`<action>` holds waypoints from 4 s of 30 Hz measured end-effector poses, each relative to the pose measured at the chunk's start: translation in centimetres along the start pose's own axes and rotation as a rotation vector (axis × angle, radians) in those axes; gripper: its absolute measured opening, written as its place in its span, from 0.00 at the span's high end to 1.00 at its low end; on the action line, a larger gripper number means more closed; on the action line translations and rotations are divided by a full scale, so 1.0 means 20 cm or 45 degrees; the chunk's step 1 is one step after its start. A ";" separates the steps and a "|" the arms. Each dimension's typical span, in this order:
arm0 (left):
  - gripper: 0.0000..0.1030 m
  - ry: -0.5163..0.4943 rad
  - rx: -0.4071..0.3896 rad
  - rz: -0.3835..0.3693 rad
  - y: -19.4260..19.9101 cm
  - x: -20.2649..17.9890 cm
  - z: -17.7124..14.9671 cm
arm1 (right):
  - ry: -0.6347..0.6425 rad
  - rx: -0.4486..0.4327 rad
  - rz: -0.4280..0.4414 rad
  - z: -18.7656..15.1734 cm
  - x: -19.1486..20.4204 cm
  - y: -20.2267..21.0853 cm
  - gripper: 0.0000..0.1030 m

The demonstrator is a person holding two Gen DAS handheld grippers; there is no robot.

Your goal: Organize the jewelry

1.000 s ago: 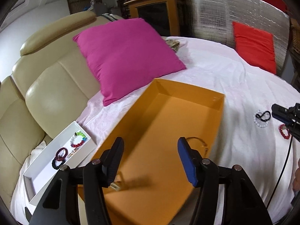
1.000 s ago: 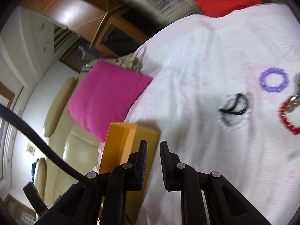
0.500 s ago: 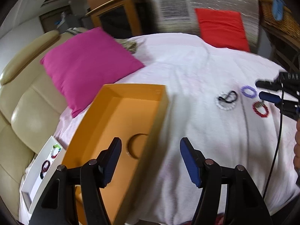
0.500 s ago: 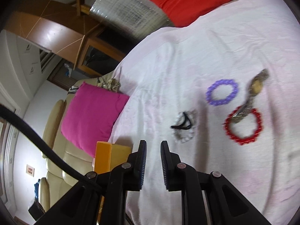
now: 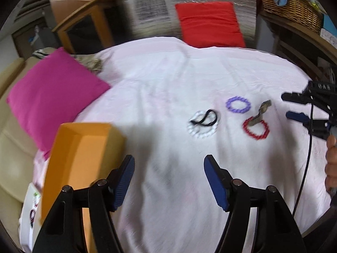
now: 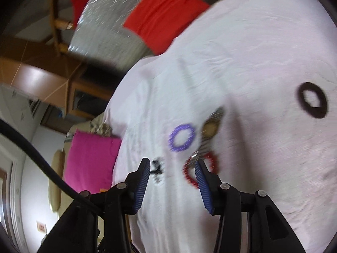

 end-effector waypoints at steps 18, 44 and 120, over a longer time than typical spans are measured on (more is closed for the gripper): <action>0.51 0.241 0.272 -0.358 -0.66 -0.20 0.38 | -0.109 0.034 -0.084 0.16 -0.17 -0.07 0.53; 0.94 0.292 0.172 -0.486 -0.44 0.01 0.37 | 0.654 -0.169 -0.877 0.05 0.18 -0.45 0.63; 0.95 0.337 0.117 -0.486 -0.43 -0.06 0.34 | 0.049 -0.100 0.142 0.26 -0.02 0.00 0.86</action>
Point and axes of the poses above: each gripper's, at about its wrist camera, not at the fingertips, and y roughly against the way its jaws point, x to its left, z to its top, the point moved 3 cm from there along -y, roughly the way its jaws point, and after that the axes turned 6 degrees about -z, right-handed, at the moved point
